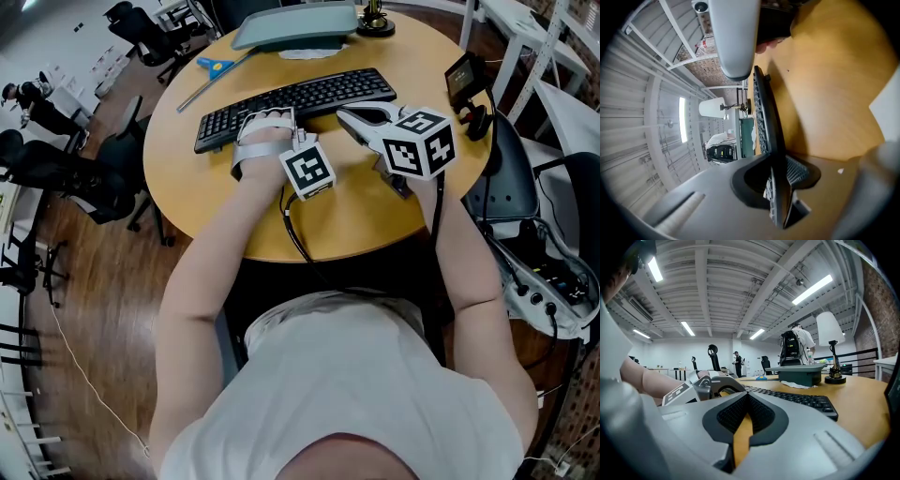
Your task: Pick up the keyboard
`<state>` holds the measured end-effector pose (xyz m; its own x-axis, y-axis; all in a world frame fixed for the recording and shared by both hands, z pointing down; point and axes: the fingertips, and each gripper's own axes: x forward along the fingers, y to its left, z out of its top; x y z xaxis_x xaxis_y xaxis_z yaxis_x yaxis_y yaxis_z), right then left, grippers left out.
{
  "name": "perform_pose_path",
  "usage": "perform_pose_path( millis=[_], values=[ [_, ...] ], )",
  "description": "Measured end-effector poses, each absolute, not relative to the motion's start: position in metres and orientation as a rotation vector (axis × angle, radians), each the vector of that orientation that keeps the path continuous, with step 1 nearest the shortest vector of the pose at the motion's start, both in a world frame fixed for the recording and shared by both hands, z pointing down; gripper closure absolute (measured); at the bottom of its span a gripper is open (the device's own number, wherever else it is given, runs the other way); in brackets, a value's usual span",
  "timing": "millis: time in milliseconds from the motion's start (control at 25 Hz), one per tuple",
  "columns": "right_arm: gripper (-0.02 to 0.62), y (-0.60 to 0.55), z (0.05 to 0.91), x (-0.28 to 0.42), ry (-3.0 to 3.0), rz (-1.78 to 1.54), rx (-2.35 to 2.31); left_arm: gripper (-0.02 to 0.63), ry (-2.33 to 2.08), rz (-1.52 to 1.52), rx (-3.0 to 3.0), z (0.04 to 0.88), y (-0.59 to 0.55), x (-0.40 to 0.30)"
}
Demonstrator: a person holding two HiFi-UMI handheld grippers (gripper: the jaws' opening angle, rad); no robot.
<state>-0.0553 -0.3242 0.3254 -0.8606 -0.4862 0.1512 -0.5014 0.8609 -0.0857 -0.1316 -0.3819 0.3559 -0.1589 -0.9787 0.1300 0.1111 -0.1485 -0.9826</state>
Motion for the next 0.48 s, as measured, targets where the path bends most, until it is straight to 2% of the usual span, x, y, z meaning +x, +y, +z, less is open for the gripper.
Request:
perform_pose_path(
  millis=[480],
  values=[
    [0.594,-0.324,0.325,-0.056,-2.91,0.184,0.774,0.526,1.234,-1.374,-1.168,0.344,-0.37,-0.151]
  ],
)
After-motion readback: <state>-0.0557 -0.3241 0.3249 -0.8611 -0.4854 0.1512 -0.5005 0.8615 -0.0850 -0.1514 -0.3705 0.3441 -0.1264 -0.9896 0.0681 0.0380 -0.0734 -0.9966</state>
